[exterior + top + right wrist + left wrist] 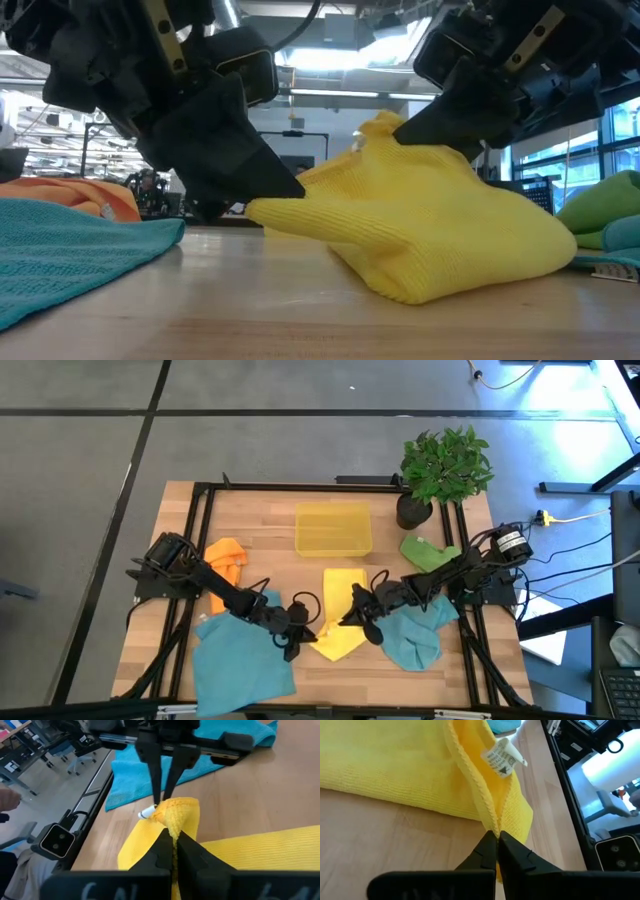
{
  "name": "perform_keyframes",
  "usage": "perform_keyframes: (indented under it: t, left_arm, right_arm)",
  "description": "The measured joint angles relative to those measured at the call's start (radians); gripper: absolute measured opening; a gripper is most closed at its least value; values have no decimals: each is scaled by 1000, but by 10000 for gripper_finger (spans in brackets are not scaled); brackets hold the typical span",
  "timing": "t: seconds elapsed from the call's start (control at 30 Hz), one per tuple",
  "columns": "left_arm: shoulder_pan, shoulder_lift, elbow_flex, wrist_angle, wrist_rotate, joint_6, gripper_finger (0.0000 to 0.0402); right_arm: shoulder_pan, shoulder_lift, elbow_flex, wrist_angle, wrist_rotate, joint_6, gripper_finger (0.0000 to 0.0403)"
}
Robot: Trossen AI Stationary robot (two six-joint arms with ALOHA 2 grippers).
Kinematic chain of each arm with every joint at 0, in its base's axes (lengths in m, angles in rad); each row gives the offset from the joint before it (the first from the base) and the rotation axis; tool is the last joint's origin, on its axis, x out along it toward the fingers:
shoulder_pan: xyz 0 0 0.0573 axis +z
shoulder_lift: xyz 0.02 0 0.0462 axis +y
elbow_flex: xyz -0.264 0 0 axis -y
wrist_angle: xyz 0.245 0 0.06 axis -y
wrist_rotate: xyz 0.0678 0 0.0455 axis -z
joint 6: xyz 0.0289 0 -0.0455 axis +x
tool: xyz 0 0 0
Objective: Fold microfiber towels
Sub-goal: Fold the yellow microfiber towel
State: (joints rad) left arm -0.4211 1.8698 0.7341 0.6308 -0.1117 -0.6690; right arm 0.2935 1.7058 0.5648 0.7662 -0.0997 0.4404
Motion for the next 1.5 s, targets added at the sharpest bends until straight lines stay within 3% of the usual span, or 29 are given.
perform_keyframes:
  t: [0.7, 1.13, 1.5]
  left_arm:
    - [15, -1, 42, 5, 58, 0, 0]
    - [15, -1, 279, -411, 78, 99, 0]
    - [18, -1, 330, -537, 54, 150, 0]
  right_arm:
    - [0, 0, 0, -45, -9, -27, 6]
    - [58, 0, 0, -98, -18, -52, 6]
    - [102, 0, 0, -107, 28, -34, 6]
